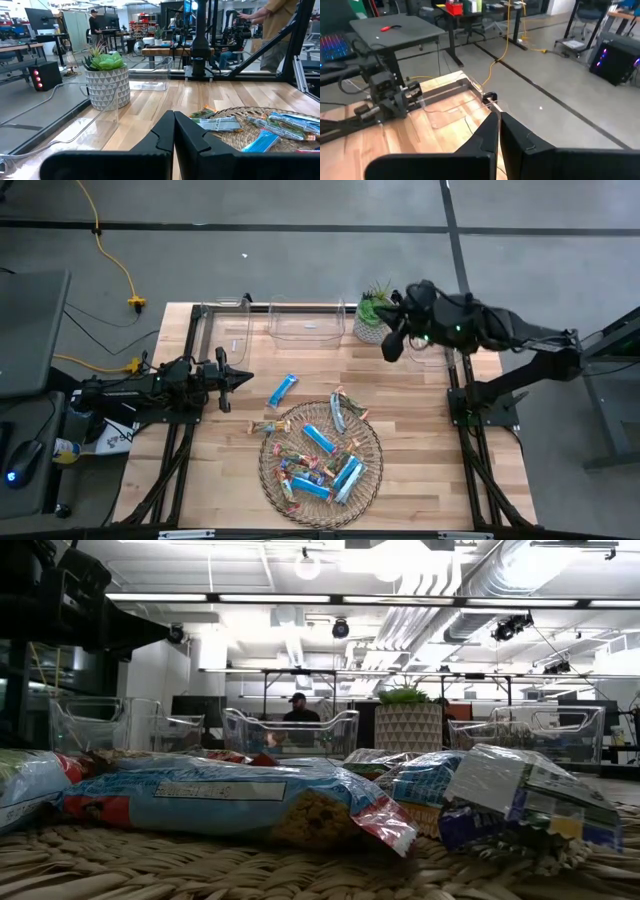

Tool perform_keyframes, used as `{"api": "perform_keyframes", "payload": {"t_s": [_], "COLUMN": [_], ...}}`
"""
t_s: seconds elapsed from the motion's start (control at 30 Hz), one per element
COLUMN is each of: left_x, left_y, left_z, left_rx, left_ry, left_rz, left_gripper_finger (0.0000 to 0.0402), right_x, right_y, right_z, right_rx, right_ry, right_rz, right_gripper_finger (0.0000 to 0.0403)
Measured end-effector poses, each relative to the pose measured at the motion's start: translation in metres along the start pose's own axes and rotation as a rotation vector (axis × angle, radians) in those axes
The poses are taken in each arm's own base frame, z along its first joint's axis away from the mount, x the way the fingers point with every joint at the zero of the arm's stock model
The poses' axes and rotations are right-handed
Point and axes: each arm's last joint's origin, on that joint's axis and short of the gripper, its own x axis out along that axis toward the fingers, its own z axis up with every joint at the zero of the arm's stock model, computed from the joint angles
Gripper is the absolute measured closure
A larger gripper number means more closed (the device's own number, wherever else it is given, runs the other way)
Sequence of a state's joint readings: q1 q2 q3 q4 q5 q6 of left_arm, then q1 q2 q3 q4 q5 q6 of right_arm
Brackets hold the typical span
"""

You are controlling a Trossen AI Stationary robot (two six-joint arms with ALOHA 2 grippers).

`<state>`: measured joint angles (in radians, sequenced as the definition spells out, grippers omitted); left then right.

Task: Pick and place Granola Bars by type
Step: Put the yellow granola bar into the right transparent bin

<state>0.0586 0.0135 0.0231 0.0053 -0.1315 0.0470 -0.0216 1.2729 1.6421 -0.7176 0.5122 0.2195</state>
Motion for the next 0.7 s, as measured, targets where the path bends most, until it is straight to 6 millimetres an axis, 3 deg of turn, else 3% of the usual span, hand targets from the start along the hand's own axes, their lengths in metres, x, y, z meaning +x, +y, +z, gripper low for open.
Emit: {"api": "perform_keyframes", "payload": {"t_s": [0.13, 0.27, 0.5, 0.7], "left_x": [0.000, 0.000, 0.000, 0.000], "left_y": [0.000, 0.000, 0.000, 0.000], "left_z": [0.000, 0.000, 0.000, 0.000], "left_rx": [0.000, 0.000, 0.000, 0.000], "left_ry": [0.000, 0.000, 0.000, 0.000], "left_rz": [0.000, 0.000, 0.000, 0.000], "left_gripper_finger": [0.0399, 0.0399, 0.0399, 0.0399], "right_x": [0.013, 0.031, 0.073, 0.109], "right_y": [-0.002, -0.004, -0.006, -0.006], "right_z": [0.012, 0.011, -0.005, -0.029], "right_rx": [0.017, 0.034, 0.128, 0.158], "right_ry": [0.085, 0.203, 0.386, 0.574], "right_rz": [-0.016, -0.048, -0.022, -0.033], "right_gripper_finger": [0.0383, 0.0326, 0.0211, 0.0152]}}
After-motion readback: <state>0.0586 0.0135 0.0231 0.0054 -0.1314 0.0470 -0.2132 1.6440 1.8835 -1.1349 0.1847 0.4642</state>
